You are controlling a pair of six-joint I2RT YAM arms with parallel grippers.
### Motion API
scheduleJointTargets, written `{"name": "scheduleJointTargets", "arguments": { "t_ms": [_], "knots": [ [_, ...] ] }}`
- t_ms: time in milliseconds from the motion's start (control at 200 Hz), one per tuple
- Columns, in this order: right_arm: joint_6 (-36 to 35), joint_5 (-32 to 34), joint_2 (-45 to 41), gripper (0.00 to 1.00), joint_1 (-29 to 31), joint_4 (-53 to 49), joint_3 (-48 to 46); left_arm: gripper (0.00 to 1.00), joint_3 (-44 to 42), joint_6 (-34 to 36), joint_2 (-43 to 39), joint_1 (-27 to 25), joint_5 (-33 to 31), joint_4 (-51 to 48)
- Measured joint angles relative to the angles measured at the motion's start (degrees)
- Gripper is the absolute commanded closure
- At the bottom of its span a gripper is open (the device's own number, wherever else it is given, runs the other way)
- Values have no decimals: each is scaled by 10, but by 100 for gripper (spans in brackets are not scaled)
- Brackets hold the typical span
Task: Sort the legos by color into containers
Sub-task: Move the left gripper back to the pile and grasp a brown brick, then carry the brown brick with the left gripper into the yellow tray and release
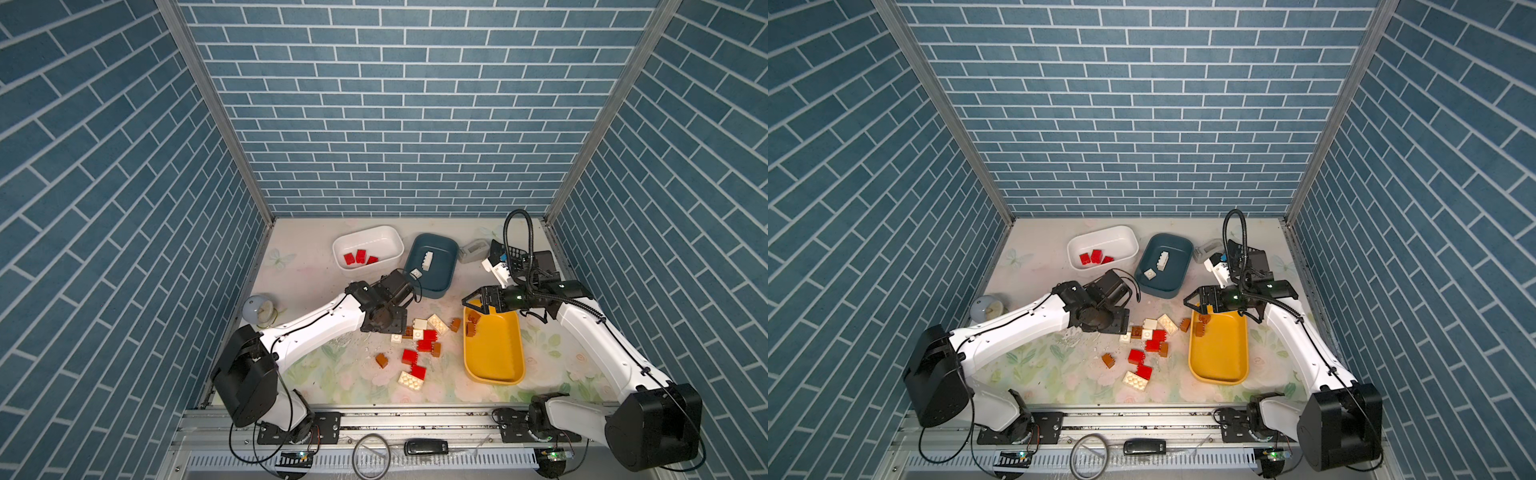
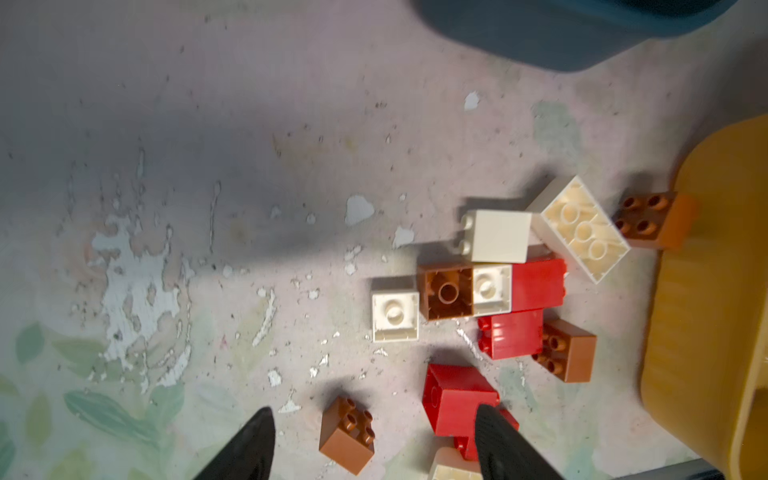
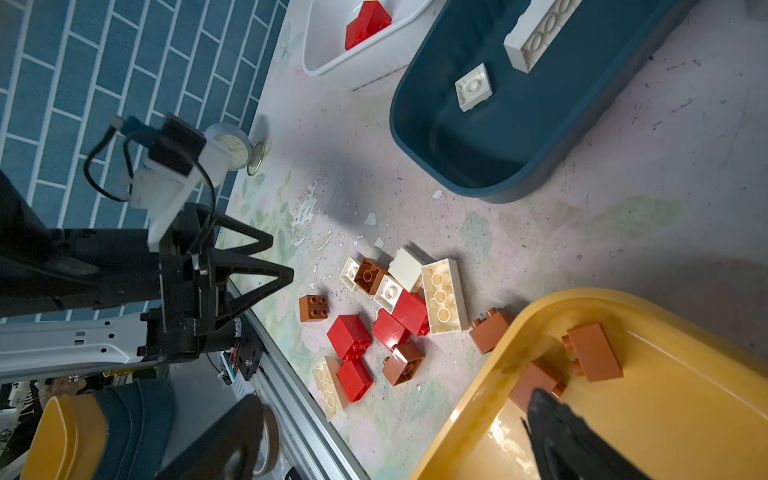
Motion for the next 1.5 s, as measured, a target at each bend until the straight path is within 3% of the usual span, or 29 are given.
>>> {"name": "scheduleJointTargets", "arguments": {
  "t_ms": [160,410,675,850,1160,1350,1500],
  "knots": [
    [0,-5,2,1,0,-1,-7,27,-73,-89,-18,-2,2,10],
    [0,-10,4,1,1,-3,-7,32,-115,-219,-16,-25,7,55],
    [0,-12,7,1,2,-3,-12,40,-116,-296,32,-39,9,68],
    [0,-11,7,1,2,-4,-32,50,-116,-314,49,-44,21,70],
    [0,-10,4,1,2,-4,-49,77,-116,-317,54,-48,35,73],
    [0,-9,0,2,2,-4,-49,81,-105,-295,50,-47,30,52],
    [0,-5,0,1,2,-7,-43,82,-30,-230,49,-37,12,17]
  ]
}}
